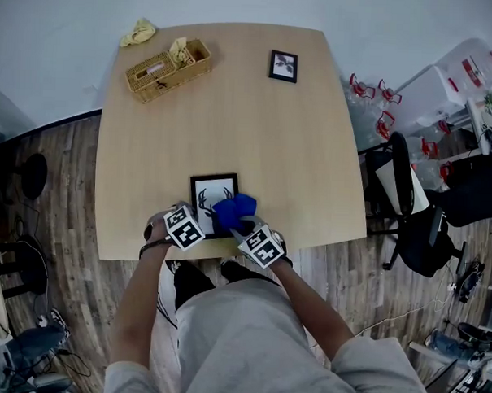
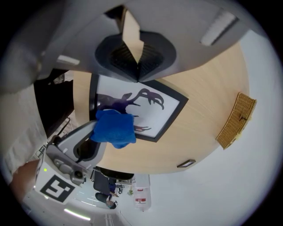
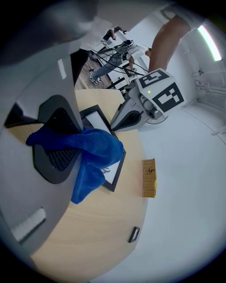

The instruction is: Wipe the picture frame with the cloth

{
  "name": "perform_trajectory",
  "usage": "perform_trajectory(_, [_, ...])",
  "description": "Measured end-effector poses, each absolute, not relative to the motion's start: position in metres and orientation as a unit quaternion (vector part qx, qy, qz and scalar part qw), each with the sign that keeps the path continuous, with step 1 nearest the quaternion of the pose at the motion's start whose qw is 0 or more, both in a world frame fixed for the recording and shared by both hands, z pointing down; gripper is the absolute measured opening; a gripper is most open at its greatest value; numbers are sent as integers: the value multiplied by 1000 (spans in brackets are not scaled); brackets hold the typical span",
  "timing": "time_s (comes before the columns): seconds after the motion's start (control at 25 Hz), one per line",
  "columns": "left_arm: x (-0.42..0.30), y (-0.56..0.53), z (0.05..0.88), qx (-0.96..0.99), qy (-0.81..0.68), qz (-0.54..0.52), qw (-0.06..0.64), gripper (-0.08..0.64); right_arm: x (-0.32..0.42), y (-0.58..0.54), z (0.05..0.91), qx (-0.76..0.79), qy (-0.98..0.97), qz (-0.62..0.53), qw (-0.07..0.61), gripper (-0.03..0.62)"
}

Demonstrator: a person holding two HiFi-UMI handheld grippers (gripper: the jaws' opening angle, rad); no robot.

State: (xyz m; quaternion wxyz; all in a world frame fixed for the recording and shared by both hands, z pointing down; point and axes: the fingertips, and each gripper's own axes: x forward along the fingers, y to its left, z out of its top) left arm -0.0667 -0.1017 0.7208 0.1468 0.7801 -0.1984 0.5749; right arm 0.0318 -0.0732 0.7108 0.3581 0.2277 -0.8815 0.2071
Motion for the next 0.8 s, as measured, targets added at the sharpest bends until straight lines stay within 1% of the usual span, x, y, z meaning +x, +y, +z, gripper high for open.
perform_trajectory(0.36, [-67, -104, 720, 783, -199, 568, 155, 54, 36, -58, 710, 228, -884, 218, 346, 55])
perform_trajectory(0.48, [-67, -103, 719, 783, -197, 570, 155, 54, 36, -60, 697, 228, -885, 217, 342, 55])
perform_trajectory(0.8, [-67, -103, 720, 784, -192, 570, 155, 54, 38, -47, 696, 218, -886, 216, 347, 55])
